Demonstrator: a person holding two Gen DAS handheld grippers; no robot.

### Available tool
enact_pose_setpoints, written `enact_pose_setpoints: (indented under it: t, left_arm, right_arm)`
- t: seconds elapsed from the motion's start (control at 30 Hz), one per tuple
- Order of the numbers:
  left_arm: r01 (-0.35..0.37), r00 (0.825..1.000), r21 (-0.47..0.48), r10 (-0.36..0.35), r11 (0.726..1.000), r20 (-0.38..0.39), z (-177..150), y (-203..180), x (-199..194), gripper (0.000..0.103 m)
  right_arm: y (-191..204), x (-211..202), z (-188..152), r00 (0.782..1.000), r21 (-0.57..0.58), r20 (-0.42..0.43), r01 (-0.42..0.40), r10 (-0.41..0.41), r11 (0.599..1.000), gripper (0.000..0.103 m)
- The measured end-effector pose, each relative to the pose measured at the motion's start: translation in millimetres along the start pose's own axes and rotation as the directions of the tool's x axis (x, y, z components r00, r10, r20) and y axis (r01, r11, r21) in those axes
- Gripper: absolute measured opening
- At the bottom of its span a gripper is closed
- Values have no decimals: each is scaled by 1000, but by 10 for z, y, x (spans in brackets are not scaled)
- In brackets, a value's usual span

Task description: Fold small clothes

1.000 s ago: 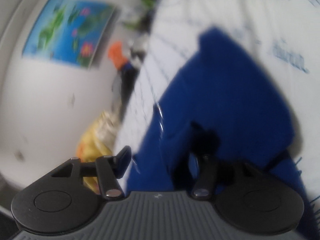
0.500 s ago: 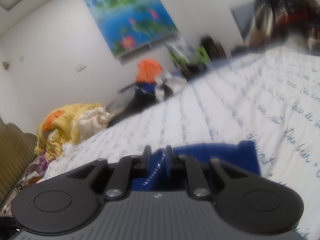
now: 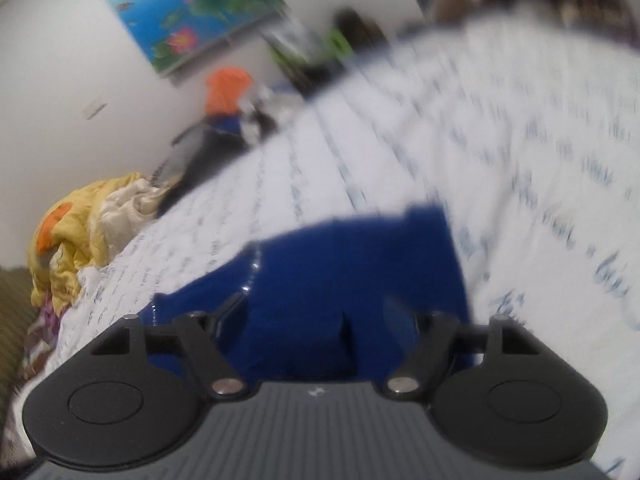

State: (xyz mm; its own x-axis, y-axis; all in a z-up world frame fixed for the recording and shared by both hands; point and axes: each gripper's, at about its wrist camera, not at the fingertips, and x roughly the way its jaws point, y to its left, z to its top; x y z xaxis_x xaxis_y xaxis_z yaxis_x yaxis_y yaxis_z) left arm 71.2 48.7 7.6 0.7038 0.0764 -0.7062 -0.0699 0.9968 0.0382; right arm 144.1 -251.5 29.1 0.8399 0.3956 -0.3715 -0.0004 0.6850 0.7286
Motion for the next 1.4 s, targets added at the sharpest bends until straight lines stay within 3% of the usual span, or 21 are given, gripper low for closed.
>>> enact_pose_setpoints:
  t: [0.07,0.13,0.17,0.23,0.27,0.3,0.37,0.4,0.5,0.53,0.67,0.93,1.1,1.23,1.4]
  left_arm:
    - [-1,1000,4,1,1000,2,-4,5,-18,103]
    - [4,1000,1,-4,1000,4,3,18,-26,103]
    - [5,1000,-3,-5,1000,5,5,27,-27,103]
    - [4,1000,-11,-4,1000,3,6,42,-20,103]
    - [5,1000,-14,-5,1000,0,2,44,-13,103]
    - [7,1000,-16,-7,1000,-3,-4,46,-5,103]
    - [13,1000,-19,-14,1000,-11,-22,37,8,103]
    - [16,1000,-18,-16,1000,-14,-33,29,9,103]
    - [24,1000,-10,-24,1000,-16,-74,1,-9,103]
    - [25,1000,-4,-25,1000,-16,-92,-6,-18,103]
    - [30,999,6,-30,1000,-21,-155,-10,-26,103]
    - [38,999,13,-37,999,-25,-315,-32,-15,103]
    - [41,999,20,-41,999,-8,-361,-25,-40,103]
    - [45,999,22,-45,999,16,-409,-11,-46,103]
    - [43,997,24,-44,999,58,-470,-23,-54,103]
  right_arm:
    - [-70,126,8,999,45,-28,-31,32,999,74]
    - [32,113,16,999,-14,-25,-27,26,1000,68]
    - [142,62,-6,999,-89,12,46,-45,995,62]
    - [395,-90,-103,969,-262,162,226,-188,938,64]
    - [475,-161,-153,958,-309,203,257,-200,916,65]
    - [510,-210,-193,967,-334,197,223,-164,916,65]
    - [535,-211,-271,992,-364,105,109,-76,925,70]
    - [555,-170,-327,994,-385,66,102,-83,917,70]
    - [589,-6,-503,972,-473,57,227,-228,851,70]
    - [567,19,-537,963,-477,64,261,-263,839,71]
    - [480,-158,-585,963,-423,87,269,-257,865,82]
    - [487,-425,-866,972,-411,73,235,-225,881,86]
    - [462,-394,-1029,964,-441,97,264,-246,858,91]
    - [480,-378,-1121,963,-464,105,268,-247,845,103]
    - [481,-366,-1107,962,-466,108,271,-250,842,103]
